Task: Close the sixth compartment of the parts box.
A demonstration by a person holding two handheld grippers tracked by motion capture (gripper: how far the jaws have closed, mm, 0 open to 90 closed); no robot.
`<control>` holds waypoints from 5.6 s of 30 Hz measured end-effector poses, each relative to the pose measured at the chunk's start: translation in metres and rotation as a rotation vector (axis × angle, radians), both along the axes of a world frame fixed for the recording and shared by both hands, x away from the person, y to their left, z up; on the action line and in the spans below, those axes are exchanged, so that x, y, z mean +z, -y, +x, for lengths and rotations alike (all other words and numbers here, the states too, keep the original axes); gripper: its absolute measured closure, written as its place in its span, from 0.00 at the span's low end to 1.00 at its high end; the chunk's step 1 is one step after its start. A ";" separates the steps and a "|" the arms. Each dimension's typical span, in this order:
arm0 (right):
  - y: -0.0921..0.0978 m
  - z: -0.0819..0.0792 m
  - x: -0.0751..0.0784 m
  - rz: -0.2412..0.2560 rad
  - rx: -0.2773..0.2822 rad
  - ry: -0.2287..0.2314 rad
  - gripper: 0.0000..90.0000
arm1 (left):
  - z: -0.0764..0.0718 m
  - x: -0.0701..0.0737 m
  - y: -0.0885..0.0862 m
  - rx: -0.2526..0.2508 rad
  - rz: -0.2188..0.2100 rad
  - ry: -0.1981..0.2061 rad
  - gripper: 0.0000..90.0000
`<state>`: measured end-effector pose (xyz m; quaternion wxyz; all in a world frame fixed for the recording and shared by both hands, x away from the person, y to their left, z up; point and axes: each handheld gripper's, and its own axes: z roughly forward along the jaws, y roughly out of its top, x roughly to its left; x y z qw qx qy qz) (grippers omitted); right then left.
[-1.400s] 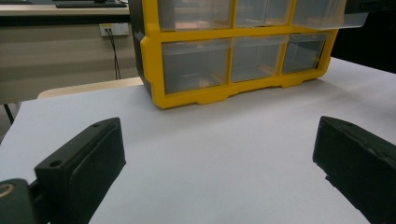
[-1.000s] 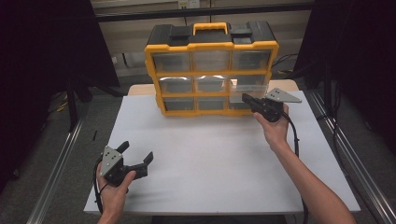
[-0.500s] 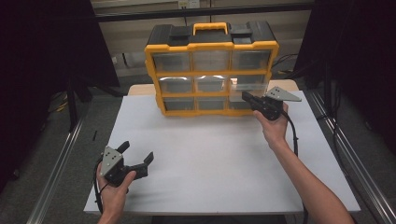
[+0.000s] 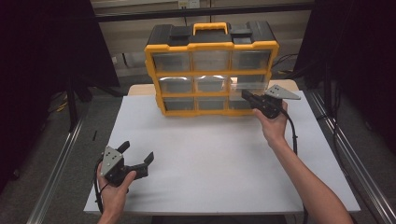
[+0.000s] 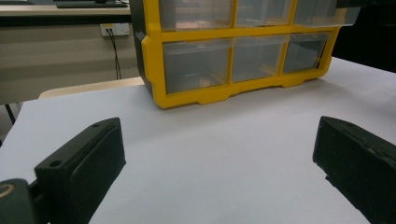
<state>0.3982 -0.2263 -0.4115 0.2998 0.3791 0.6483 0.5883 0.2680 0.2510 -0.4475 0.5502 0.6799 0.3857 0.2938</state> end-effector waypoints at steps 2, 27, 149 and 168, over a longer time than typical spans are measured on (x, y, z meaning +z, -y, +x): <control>0.000 0.001 0.001 0.000 0.003 0.003 1.00 | 0.000 0.000 0.000 0.002 0.011 0.001 0.03; -0.006 0.010 0.002 0.025 -0.024 0.013 1.00 | -0.002 0.001 0.002 -0.002 0.014 0.007 0.03; -0.006 0.007 0.006 -0.002 -0.067 -0.061 0.17 | 0.004 -0.003 0.003 0.015 -0.014 -0.025 0.03; 0.016 -0.034 -0.003 0.020 -0.084 -0.087 0.01 | 0.006 -0.003 0.004 0.013 -0.036 -0.032 0.03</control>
